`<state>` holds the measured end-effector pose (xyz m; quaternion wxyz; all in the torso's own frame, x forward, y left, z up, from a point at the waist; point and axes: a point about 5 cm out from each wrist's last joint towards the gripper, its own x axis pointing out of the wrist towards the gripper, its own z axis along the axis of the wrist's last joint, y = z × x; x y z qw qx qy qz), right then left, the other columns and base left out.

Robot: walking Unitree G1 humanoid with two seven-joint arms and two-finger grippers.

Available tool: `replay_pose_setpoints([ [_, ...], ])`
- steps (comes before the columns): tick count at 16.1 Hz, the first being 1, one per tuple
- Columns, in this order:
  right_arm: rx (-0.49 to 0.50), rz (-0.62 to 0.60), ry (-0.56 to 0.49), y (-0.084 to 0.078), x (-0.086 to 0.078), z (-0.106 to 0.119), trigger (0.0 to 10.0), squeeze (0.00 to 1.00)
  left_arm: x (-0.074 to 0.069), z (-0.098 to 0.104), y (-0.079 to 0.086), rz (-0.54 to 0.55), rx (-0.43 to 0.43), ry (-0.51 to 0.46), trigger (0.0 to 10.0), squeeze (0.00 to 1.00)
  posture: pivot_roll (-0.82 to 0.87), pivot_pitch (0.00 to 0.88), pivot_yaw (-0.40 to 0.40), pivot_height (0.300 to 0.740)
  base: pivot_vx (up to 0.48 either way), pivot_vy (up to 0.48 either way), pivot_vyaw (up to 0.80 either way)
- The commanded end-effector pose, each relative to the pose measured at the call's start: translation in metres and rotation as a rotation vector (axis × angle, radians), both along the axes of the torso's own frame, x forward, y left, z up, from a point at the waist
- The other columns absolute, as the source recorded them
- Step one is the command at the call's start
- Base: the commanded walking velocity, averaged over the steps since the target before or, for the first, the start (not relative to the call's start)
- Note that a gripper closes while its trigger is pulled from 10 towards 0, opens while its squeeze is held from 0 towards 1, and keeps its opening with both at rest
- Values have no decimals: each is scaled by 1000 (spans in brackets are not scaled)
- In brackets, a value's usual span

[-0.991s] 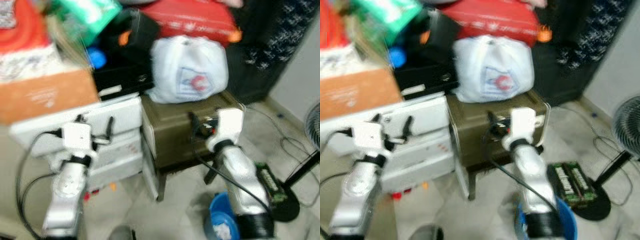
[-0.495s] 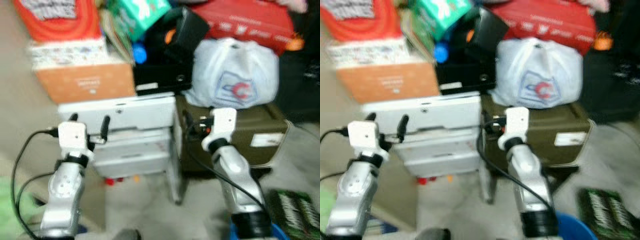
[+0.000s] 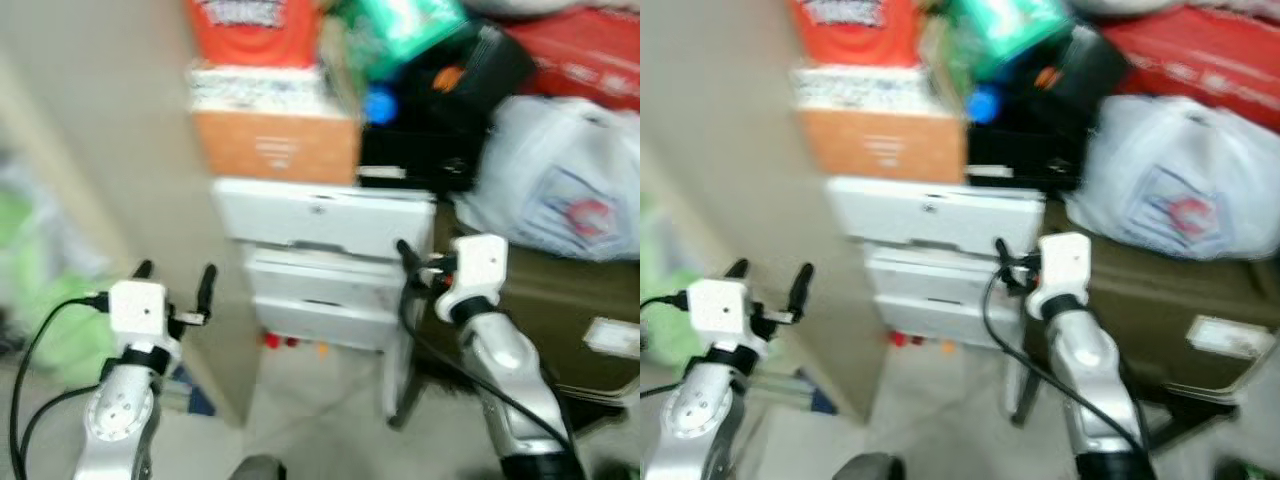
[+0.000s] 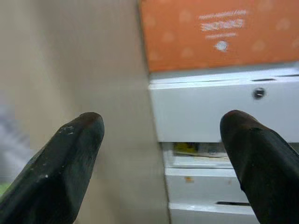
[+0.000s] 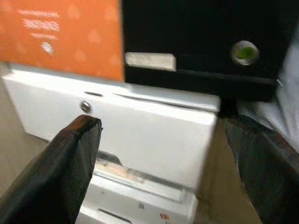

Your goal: Clean up the room

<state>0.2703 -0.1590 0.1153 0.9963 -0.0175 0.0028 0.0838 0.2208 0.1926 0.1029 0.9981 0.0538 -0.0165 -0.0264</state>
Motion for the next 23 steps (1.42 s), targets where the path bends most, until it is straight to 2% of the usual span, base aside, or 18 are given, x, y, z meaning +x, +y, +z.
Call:
replay_pose_setpoints([
  [1,3,27,-7,8,1,4,10000,0,3,7,3,1,7,-18,10000,0,-52,0,-11,740,0,0,800],
  [3,2,36,3,7,-2,4,10000,0,2,7,3,-3,6,-14,10000,0,-54,0,-9,740,0,0,800],
  [5,14,137,8,15,-8,4,10000,0,2,7,3,-16,12,-10,10000,0,-59,0,-9,740,0,0,800],
  [6,10,146,5,15,-8,4,10000,0,2,7,3,-16,12,-10,10000,0,-59,0,-9,740,0,0,800],
  [8,15,146,12,15,-7,4,10000,0,6,9,2,-15,11,-19,10000,0,-60,0,-17,740,0,0,800],
  [23,17,178,3,20,2,8,10000,0,14,10,-4,-13,-6,-38,10000,0,-57,0,-27,740,0,0,800],
])
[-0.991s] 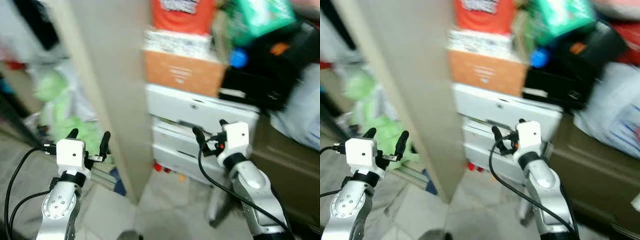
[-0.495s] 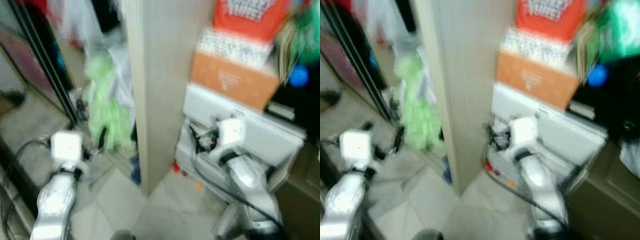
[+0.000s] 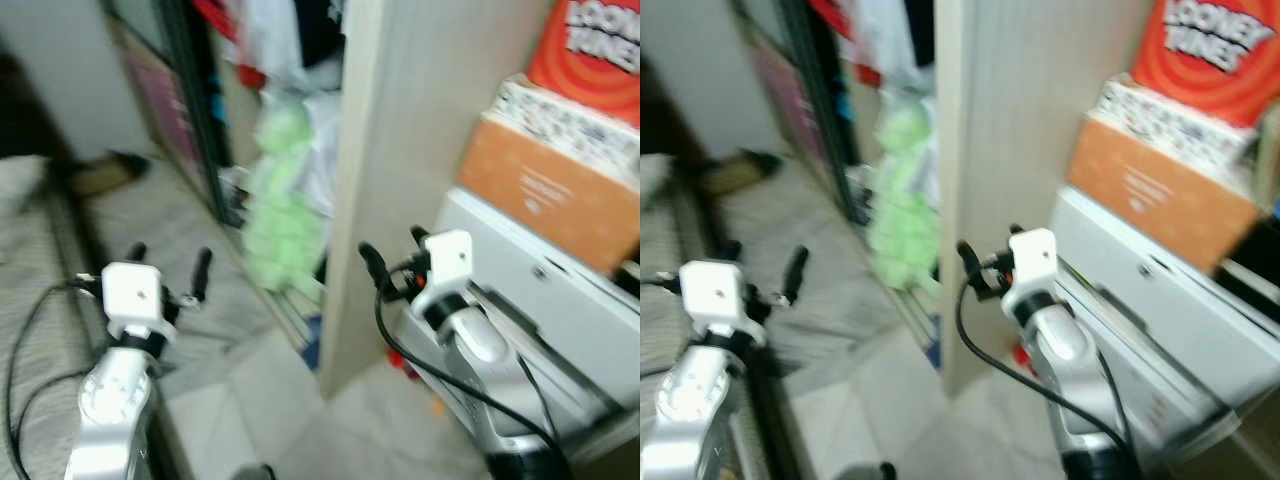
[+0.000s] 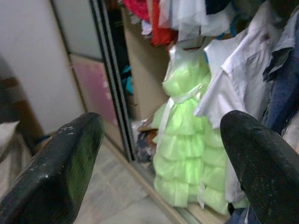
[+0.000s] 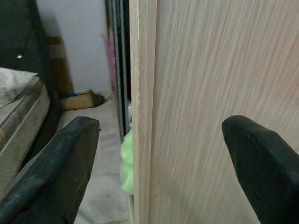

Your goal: Clean up the room

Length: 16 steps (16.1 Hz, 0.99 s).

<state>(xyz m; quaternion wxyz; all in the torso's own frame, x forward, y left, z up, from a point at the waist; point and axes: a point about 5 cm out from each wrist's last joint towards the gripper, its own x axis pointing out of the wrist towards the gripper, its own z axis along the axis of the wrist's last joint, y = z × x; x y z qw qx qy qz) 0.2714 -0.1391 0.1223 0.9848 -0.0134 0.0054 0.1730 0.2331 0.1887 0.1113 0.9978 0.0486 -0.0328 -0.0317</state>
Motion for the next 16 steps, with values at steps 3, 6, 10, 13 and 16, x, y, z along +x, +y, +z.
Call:
replay_pose_setpoints([
  [3,8,-3,-8,-1,2,2,10000,0,2,2,0,10,5,-8,10000,0,-58,0,-27,740,0,0,800],
  [6,7,-3,-8,-1,2,2,10000,0,3,2,0,15,7,-8,10000,0,-58,0,-27,740,0,0,800],
  [10,29,20,0,0,3,2,10000,0,4,2,-2,14,23,-3,10000,0,-61,0,-29,740,0,0,689],
  [13,-1,22,25,-4,-1,-3,10000,0,5,1,-3,14,32,-3,10000,0,-59,0,-31,740,0,0,529],
  [16,14,0,44,-12,-1,-5,10000,0,6,1,-3,9,32,-4,10000,0,-63,0,-30,740,0,-320,204],
])
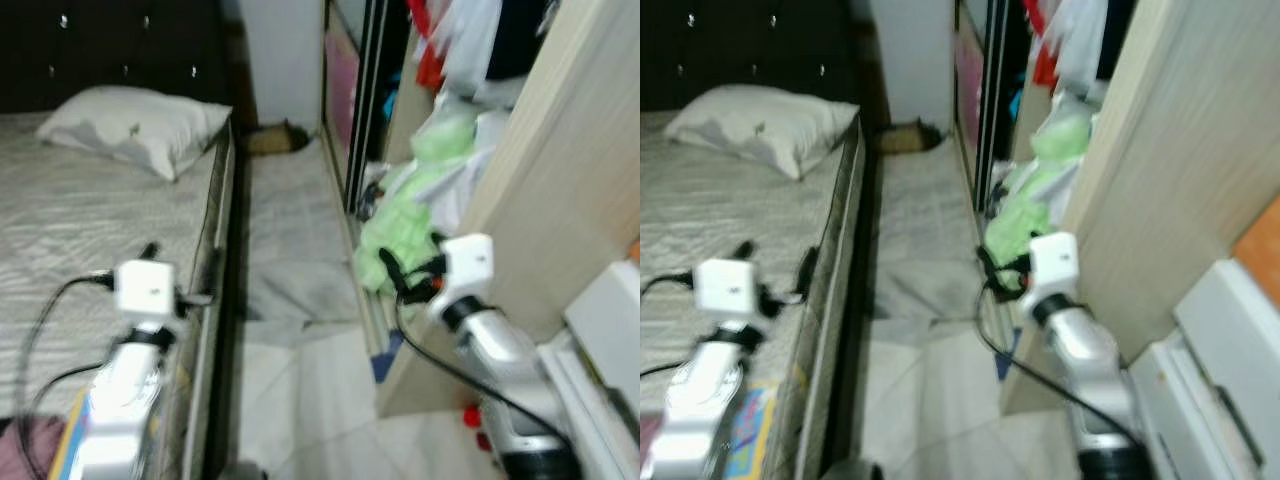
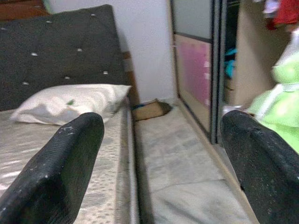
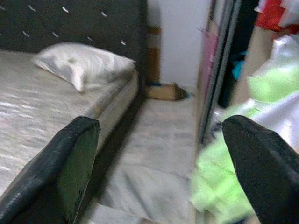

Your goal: Clean up the room

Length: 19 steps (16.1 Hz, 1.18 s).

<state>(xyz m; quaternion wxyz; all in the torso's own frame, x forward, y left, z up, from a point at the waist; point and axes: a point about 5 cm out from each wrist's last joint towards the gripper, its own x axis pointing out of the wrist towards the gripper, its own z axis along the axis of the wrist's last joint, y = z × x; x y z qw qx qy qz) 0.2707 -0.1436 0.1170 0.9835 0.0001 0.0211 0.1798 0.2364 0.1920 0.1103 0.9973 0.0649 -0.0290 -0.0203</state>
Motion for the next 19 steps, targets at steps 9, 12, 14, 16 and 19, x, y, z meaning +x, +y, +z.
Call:
replay_pose_setpoints([
  [9,-7,95,-30,7,-1,6,10000,0,2,3,-5,-9,-34,-18,10000,0,-61,0,-32,740,0,-53,416],
  [12,-20,190,-21,14,-4,5,10000,0,3,3,-6,-11,-28,-18,10000,0,-61,0,-32,740,0,0,800],
  [14,-36,249,0,16,-7,2,10000,0,3,3,-6,-14,-24,-18,10000,0,-61,0,-32,740,0,0,800],
  [16,-60,329,39,13,-13,-4,10000,0,3,2,-6,-17,-24,-15,10000,0,-60,0,-32,740,0,0,800],
  [19,-78,437,89,11,-21,-10,10000,0,3,2,-7,-25,-26,-10,10000,0,-60,0,-32,740,0,0,800],
])
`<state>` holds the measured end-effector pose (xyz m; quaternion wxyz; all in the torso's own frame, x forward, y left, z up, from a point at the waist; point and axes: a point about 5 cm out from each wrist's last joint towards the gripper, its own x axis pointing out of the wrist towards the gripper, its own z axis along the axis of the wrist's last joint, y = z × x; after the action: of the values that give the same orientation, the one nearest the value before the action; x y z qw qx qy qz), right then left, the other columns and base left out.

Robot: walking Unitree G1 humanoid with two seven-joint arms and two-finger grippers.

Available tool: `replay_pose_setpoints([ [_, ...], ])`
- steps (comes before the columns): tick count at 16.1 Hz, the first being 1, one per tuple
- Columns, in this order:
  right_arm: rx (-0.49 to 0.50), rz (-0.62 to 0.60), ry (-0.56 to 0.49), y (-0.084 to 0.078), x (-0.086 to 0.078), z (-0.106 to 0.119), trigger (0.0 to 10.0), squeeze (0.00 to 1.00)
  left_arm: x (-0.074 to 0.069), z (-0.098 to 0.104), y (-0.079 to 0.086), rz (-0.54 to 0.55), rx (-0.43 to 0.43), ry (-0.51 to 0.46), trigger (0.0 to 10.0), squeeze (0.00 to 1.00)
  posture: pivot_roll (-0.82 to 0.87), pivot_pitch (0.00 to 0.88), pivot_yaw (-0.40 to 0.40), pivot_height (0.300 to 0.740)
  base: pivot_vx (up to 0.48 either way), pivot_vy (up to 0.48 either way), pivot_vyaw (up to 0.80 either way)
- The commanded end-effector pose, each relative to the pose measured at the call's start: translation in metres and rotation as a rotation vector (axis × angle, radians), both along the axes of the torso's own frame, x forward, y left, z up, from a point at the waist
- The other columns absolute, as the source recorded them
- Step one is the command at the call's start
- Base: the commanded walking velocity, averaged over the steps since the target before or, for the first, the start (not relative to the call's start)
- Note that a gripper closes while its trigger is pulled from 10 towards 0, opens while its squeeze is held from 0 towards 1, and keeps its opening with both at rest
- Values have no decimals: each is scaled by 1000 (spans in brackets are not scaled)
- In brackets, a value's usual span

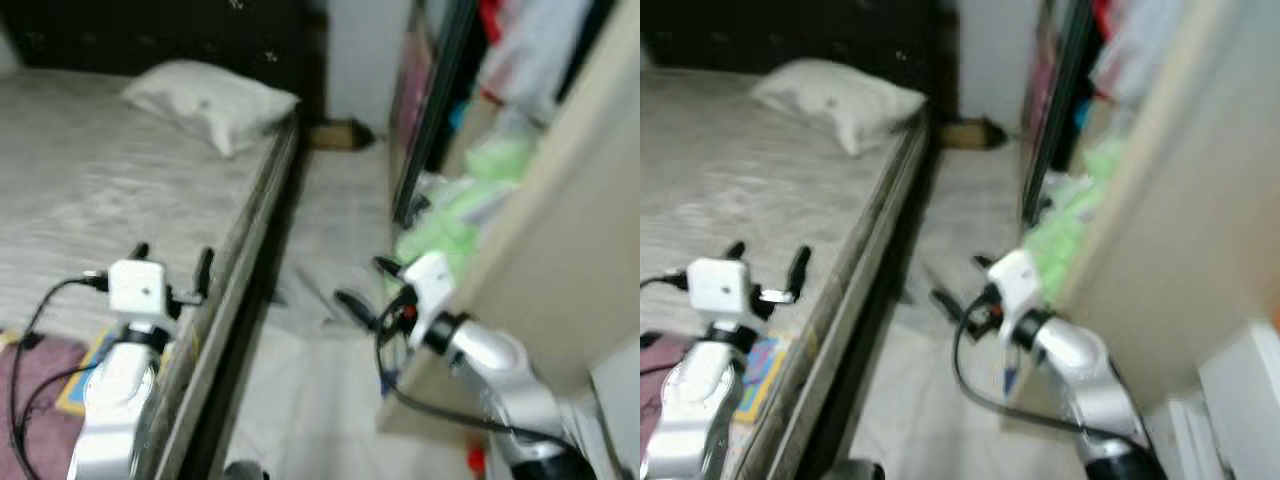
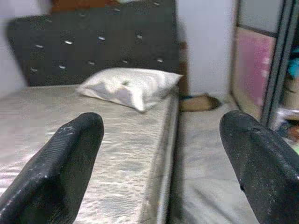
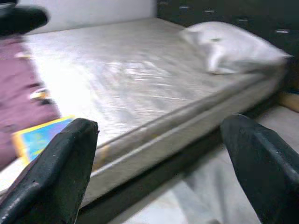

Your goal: Clean up the room

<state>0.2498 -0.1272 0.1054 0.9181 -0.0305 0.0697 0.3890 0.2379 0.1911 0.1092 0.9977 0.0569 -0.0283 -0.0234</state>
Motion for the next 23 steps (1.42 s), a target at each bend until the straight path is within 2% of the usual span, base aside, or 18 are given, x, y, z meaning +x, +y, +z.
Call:
replay_pose_setpoints([
  [1,-10,13,-6,-6,3,2,10000,0,1,3,-7,-19,-9,-12,10000,0,-62,0,-33,740,0,0,800],
  [3,1,-34,-56,-5,14,8,10000,0,2,3,-7,-13,-9,-13,10000,0,-62,0,-33,740,0,0,800],
  [5,25,-158,-144,-4,29,21,10000,0,3,4,-3,23,-7,-20,10000,0,-52,0,-35,740,0,0,800],
  [7,73,-267,-186,-3,41,31,10000,0,5,4,2,85,0,-14,10000,0,-49,0,-34,740,0,0,800],
  [9,86,-277,-190,1,43,32,10000,0,5,4,2,102,-10,6,10000,0,-47,0,-32,740,0,0,800],
  [12,105,-288,-205,10,43,33,10000,0,6,3,-2,63,-51,24,10000,0,-46,0,-26,740,0,0,800],
  [15,102,-266,-239,19,42,35,10000,0,7,4,-1,71,-39,14,10000,0,-48,0,-23,740,0,0,800],
  [23,86,-300,-252,14,45,34,10000,0,10,5,-2,77,-27,3,10000,0,-51,0,-28,740,0,0,800],
])
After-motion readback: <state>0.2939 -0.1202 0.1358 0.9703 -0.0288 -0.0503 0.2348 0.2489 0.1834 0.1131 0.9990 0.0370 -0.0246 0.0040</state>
